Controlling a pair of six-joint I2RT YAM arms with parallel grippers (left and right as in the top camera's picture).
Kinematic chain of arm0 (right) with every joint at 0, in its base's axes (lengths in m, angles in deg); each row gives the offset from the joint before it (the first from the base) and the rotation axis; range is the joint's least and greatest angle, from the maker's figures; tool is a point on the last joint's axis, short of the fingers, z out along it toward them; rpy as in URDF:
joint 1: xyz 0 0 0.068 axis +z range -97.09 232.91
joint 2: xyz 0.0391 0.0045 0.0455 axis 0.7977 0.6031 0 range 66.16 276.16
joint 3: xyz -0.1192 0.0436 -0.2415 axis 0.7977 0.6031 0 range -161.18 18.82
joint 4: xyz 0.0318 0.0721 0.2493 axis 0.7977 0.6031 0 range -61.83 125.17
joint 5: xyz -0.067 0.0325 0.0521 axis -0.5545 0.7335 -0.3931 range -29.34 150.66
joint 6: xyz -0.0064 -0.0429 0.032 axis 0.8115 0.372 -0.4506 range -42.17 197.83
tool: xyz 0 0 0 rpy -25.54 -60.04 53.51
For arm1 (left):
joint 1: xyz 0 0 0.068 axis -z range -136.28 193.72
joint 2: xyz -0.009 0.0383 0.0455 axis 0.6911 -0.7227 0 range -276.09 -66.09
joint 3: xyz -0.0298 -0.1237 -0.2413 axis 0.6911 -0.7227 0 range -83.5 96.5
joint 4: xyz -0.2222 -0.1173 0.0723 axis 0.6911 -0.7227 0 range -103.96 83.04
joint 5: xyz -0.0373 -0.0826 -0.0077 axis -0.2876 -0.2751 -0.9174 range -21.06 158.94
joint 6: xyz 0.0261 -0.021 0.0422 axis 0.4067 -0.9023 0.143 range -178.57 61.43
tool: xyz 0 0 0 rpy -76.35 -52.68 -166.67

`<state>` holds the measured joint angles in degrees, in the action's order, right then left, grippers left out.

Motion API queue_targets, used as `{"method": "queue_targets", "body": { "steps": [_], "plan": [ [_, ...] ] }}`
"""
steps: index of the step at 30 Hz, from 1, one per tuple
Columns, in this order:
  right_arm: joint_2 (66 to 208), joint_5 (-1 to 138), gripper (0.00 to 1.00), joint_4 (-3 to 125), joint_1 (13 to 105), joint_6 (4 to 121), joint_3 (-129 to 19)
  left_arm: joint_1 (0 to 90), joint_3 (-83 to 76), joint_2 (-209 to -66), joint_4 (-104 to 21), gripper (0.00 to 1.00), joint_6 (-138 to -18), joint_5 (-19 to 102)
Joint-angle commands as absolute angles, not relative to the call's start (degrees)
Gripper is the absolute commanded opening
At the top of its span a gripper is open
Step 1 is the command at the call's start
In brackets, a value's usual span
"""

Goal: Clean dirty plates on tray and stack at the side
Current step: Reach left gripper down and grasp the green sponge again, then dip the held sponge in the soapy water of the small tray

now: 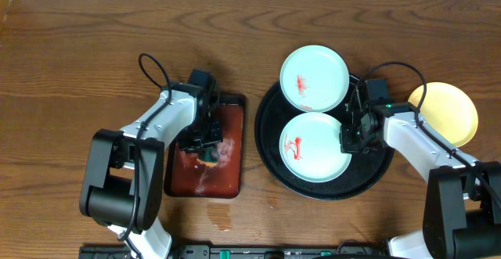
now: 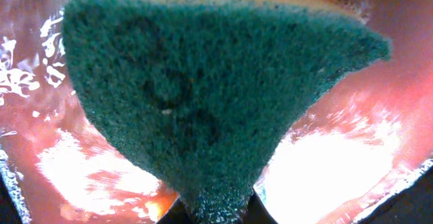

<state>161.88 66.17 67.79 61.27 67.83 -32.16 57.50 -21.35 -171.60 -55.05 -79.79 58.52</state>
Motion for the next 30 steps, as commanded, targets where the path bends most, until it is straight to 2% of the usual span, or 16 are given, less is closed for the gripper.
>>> {"method": "queue_targets", "body": {
  "steps": [1, 2, 3, 5, 7, 13, 20, 23, 24, 27, 30],
  "plan": [
    [163.0, 61.4, 0.01, 67.2, 61.2, 68.0, -31.0, 56.7, -21.5, -172.5, -56.0, 0.08, -80.3, 59.9],
    [163.0, 61.4, 0.01, 67.2, 61.2, 68.0, -31.0, 56.6, -20.8, -171.1, -56.6, 0.14, -80.3, 59.9],
    [163.0, 61.4, 0.01, 67.3, 61.2, 68.0, -31.0, 56.5, -20.1, -169.6, -57.1, 0.27, -80.3, 59.9],
    [163.0, 61.4, 0.01, 67.4, 61.2, 68.0, -31.0, 56.5, -19.3, -166.1, -57.5, 0.45, -80.2, 59.9],
    [163.0, 61.4, 0.01, 67.4, 61.2, 68.0, -31.0, 56.5, -19.2, -162.9, -57.1, 0.52, -80.1, 60.5],
    [163.0, 61.3, 0.01, 67.3, 61.2, 68.0, -31.0, 56.5, -20.2, -159.9, -54.8, 0.53, -80.0, 67.4],
    [163.0, 61.4, 0.01, 67.4, 61.2, 67.6, -31.0, 56.5, -25.8, -165.5, -43.6, 0.53, -78.8, 68.6],
    [163.0, 61.4, 0.01, 67.4, 61.2, 67.6, -31.0, 56.5, -26.1, -168.8, -41.5, 0.52, -78.8, 68.5],
    [163.0, 61.4, 0.01, 67.4, 61.2, 67.6, -31.0, 56.5, -26.1, -169.5, -41.1, 0.47, -78.8, 68.2],
    [163.0, 61.4, 0.01, 67.8, 61.2, 67.6, -31.0, 56.5, -26.1, -170.2, -40.4, 0.08, -78.8, 65.6],
    [163.0, 61.4, 0.01, 67.9, 61.2, 67.6, -31.0, 56.5, -25.1, -169.4, -40.7, 0.08, -78.8, 62.1]
  ]
}}
